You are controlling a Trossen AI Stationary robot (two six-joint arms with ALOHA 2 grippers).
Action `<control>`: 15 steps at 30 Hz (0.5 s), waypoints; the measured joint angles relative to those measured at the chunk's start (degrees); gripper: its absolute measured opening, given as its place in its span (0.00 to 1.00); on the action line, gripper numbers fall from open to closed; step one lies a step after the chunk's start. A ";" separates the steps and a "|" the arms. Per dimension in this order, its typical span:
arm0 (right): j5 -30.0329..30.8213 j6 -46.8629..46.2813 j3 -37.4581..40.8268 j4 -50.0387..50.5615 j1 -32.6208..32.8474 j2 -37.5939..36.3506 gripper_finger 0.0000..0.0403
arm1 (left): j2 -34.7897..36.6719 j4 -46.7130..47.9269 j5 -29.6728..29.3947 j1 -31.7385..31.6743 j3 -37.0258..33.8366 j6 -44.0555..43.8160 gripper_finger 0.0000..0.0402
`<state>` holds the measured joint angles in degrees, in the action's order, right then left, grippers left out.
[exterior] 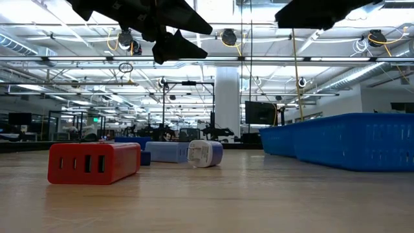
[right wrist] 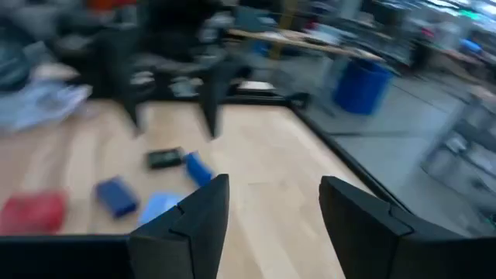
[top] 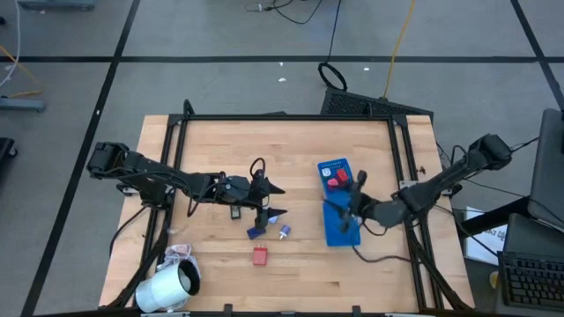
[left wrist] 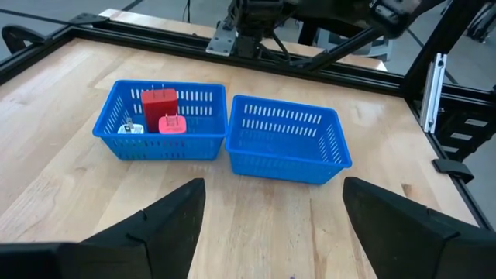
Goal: Pick & Place Office items
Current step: Put the red charger adapter into the top blue bin
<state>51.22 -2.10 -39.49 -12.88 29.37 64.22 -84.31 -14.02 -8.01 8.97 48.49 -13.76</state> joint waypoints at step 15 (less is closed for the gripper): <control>-10.95 7.01 24.44 -17.07 -0.01 -30.96 0.47 | 0.00 -5.14 0.13 0.06 0.02 -1.90 0.80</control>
<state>40.27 4.91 -15.06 -29.95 29.36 33.26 -84.31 -19.16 -7.88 9.04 48.51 -15.66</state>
